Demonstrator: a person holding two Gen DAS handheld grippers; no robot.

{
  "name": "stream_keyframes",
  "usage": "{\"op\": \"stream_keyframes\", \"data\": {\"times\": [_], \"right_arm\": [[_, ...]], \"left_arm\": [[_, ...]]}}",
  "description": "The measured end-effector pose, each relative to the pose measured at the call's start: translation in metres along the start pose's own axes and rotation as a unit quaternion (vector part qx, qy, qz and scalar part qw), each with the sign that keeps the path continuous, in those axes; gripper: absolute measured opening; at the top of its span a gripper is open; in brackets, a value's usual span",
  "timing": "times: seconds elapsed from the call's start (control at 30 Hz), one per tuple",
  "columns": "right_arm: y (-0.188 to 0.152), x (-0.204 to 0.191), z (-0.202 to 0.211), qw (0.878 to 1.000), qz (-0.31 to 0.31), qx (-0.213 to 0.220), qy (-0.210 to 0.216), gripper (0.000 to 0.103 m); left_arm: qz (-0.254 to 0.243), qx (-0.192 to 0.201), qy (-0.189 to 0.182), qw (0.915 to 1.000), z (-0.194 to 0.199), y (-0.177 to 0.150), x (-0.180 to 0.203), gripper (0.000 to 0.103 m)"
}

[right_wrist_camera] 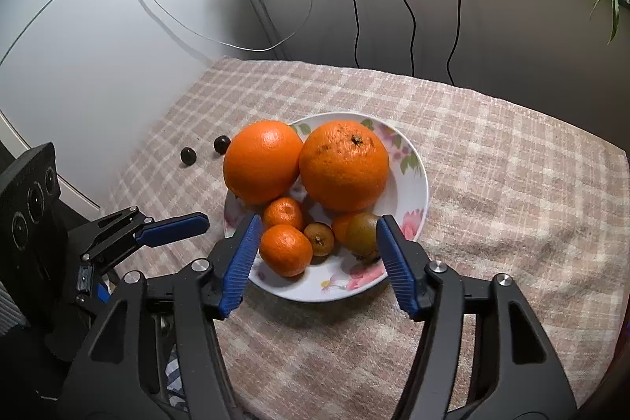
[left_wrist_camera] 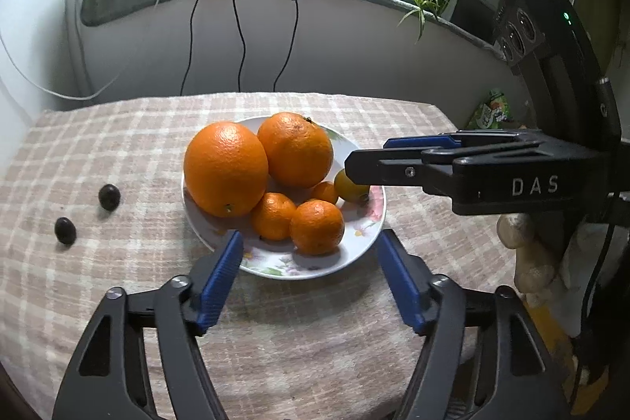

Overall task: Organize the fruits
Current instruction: 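Withdraw both open tools from the plate toward the two dark plums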

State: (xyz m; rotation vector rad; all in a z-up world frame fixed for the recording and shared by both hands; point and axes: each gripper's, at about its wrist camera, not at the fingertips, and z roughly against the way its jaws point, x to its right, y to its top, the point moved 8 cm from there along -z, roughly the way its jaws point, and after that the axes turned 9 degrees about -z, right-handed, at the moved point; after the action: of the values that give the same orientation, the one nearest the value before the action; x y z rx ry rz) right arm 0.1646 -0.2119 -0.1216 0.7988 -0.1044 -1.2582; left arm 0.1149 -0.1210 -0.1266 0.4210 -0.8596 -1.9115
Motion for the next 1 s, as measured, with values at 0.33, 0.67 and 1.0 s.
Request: {"op": "stream_keyframes", "data": {"times": [0.33,0.67,1.0], "right_arm": [[0.003,-0.002,0.000,1.000,0.005,0.006,-0.003,0.076],[0.016,-0.021,0.005,0.999,0.029,0.026,-0.003,0.076],[0.028,-0.049,0.003,0.996,0.068,0.051,-0.010,0.076]], "left_arm": [[-0.008,0.008,0.018,0.9998,0.006,0.002,-0.003,0.072],[-0.013,0.018,0.044,0.9988,0.016,0.005,-0.018,0.072],[0.001,0.028,0.064,0.9976,0.027,0.004,-0.044,0.076]]}}
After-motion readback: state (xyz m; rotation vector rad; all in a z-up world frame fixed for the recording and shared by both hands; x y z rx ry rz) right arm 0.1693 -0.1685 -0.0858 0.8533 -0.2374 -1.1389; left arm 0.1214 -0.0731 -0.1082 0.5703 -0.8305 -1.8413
